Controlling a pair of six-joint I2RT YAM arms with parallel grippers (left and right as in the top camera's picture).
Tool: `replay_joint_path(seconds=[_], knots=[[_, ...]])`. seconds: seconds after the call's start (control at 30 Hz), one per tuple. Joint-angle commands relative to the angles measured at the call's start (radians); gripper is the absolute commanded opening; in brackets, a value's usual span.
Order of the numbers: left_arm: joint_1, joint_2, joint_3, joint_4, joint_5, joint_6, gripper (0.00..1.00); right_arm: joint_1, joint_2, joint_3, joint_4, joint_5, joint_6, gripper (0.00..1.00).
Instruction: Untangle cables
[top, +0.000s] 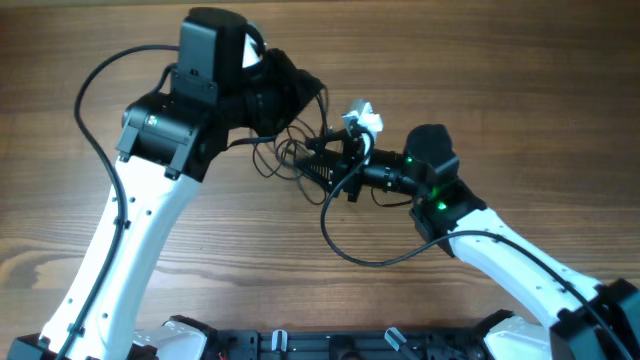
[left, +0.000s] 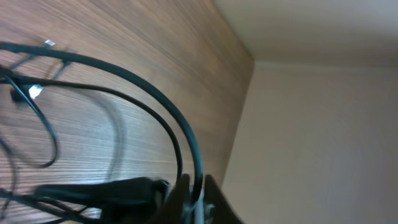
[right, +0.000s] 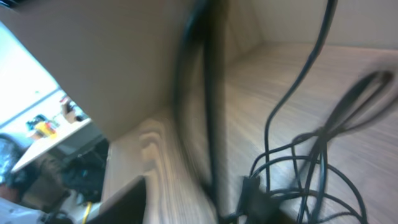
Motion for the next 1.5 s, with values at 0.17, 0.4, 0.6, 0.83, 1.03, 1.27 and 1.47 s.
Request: replay_joint_path(seconds=[0.17, 0.4, 0.6, 0.83, 1.03, 1.27, 1.47], knots=[[0.193, -0.073, 0.002, -0.054, 0.050, 0.111, 0.04, -0.206, 0.024, 0.008, -0.756, 0.494, 0.163, 0.09], [0.223, -0.071, 0.002, -0.229, -0.217, 0.111, 0.56, -0.353, -0.082, 0.036, -0.951, 0.507, 0.128, 1.00], [0.221, -0.059, -0.053, -0.275, -0.271, 0.111, 0.96, -0.362, -0.190, 0.039, -0.618, 0.052, 0.142, 0.89], [0.221, 0.001, -0.068, -0.275, -0.453, 0.111, 1.00, -0.111, 0.079, 0.042, -0.183, 0.131, 0.514, 0.72], [0.221, 0.001, -0.068, -0.279, -0.524, 0.111, 1.00, 0.002, 0.348, 0.166, -0.183, 0.237, 0.588, 0.63], [0.221, 0.001, -0.068, -0.302, -0.523, 0.111, 1.00, 0.023, 0.426, 0.189, -0.164, 0.344, 0.671, 0.58], [0.221, 0.001, -0.068, -0.326, -0.515, 0.107, 1.00, 0.052, 0.457, 0.189, -0.133, 0.441, 0.803, 0.52]])
